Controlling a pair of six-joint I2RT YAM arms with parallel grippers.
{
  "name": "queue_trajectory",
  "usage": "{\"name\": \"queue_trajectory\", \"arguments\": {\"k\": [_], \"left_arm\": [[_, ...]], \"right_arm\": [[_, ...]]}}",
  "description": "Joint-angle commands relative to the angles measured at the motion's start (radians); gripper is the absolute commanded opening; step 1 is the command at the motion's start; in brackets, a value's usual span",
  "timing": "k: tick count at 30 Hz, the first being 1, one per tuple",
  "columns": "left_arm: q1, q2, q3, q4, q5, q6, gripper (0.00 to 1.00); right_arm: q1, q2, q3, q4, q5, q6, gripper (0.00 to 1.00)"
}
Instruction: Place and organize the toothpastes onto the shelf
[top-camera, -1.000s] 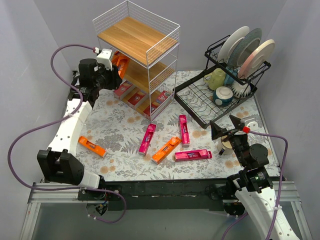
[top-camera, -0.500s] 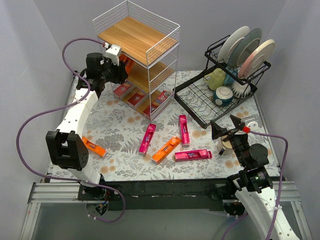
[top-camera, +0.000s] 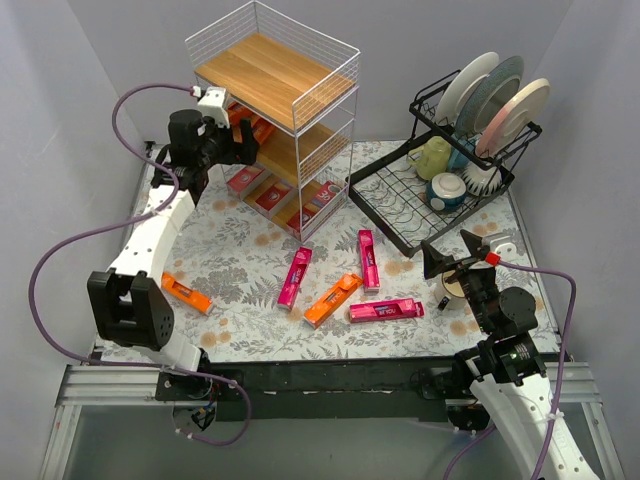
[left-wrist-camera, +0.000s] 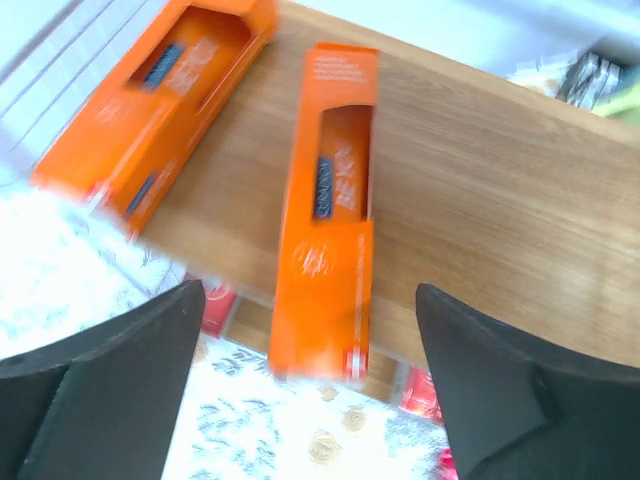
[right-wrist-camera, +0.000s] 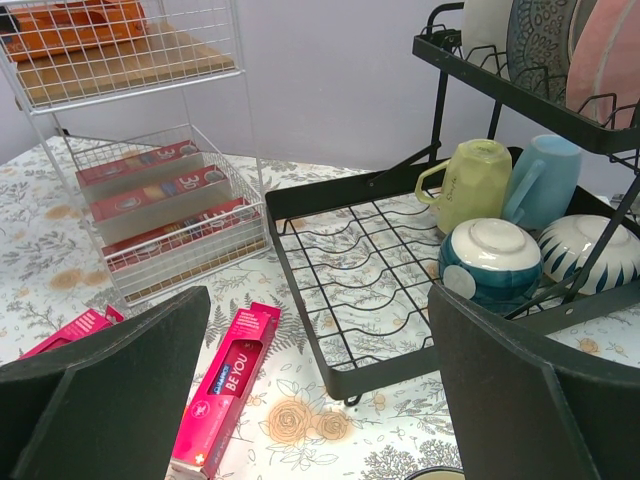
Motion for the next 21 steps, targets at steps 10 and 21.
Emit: {"name": "queue_trajectory", "arguments": {"k": [10, 21], "left_arm": [[0.005, -0.441, -0.370, 0.101, -0.393, -0.890, 0.97], [0.005, -0.346, -0.391, 0.167, -0.309, -1.272, 0.86]], "right_arm": [[0.005, 0.003, 0.035, 0.045, -0.008, -0.001, 0.99], [0.007, -0.016, 0.035, 0.040, 0.007, -0.001, 0.98]]}}
